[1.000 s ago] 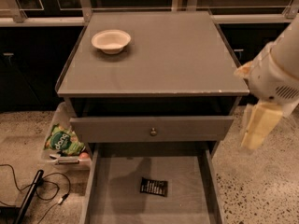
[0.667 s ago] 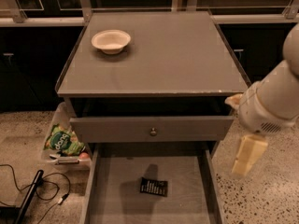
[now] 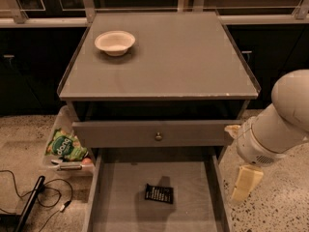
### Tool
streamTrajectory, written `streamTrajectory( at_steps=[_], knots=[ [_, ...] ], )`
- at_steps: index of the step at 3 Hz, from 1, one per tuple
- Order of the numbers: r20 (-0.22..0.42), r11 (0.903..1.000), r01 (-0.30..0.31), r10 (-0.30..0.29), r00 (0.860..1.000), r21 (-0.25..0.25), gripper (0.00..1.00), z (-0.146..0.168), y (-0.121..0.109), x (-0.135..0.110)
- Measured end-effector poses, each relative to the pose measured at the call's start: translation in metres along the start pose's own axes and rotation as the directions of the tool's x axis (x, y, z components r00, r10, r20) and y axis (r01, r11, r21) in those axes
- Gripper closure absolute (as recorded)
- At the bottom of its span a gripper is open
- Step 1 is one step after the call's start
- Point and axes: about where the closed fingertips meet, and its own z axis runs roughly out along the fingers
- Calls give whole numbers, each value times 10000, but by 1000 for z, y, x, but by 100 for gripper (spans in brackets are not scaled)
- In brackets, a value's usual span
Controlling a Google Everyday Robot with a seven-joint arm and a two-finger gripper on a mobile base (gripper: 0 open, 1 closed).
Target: Pick rxbar chocolate from middle drawer and place on counter
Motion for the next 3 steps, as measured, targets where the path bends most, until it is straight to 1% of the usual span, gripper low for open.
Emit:
streamTrajectory(
  at_steps=[1, 2, 3],
  knots=[
    [260, 9993, -122, 131, 9996, -340, 0, 39, -1, 0],
    [801, 9971, -264, 321, 9963, -710, 0, 102, -3, 1],
    [1564, 9968, -273, 389, 9869, -753, 0, 159, -5, -2]
  ],
)
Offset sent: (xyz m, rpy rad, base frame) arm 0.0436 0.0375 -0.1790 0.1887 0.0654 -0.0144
